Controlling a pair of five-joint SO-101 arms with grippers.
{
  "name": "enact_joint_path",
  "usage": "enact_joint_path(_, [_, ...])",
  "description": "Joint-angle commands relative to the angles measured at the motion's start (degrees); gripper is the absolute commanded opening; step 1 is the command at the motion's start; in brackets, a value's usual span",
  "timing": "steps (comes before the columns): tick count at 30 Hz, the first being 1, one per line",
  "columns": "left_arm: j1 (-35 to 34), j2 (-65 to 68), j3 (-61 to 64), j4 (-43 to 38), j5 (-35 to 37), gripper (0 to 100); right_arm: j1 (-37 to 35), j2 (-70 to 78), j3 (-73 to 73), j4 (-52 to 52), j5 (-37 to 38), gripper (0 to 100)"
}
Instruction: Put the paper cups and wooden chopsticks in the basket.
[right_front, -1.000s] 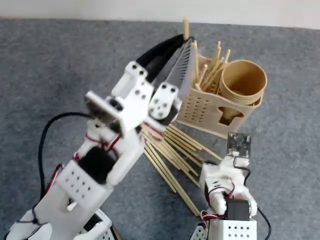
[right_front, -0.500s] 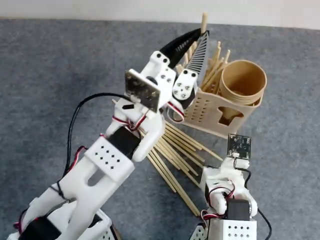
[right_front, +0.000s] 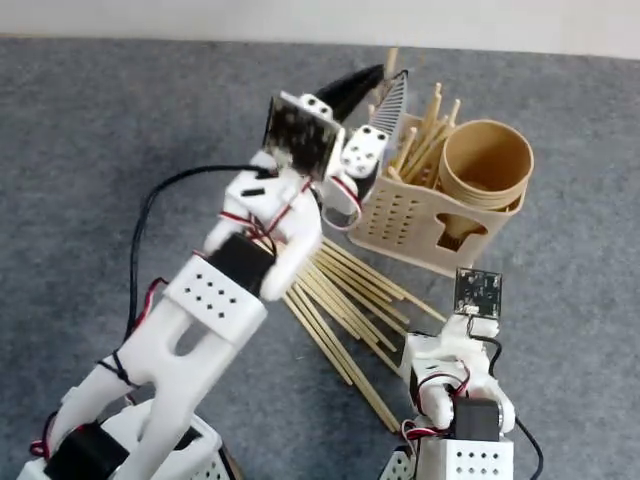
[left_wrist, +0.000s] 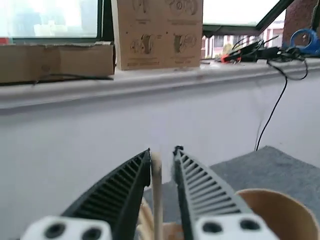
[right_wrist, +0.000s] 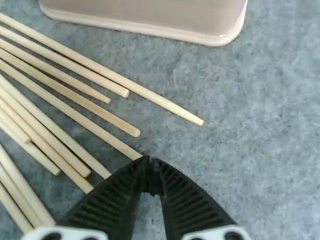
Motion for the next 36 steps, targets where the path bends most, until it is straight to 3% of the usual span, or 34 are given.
enact_joint_path(1, [-1.45, -0.57, -8.31, 11.78, -0.18, 12, 0.66, -0.75, 7.6, 0.22, 0.0, 0.5])
enact_joint_path(18, [-1.89, -19.03, -11.03, 39.21, -0.35, 12, 0.66, -0.75, 7.6, 0.22, 0.0, 0.5])
enact_joint_path(29, [-13.49, -24.66, -11.03, 63.38, -0.44, 12, 0.66, -0.75, 7.6, 0.22, 0.0, 0.5])
enact_joint_path(36, [-16.92, -24.75, -11.03, 75.34, -0.18, 12, 0.66, -0.75, 7.6, 0.22, 0.0, 0.5])
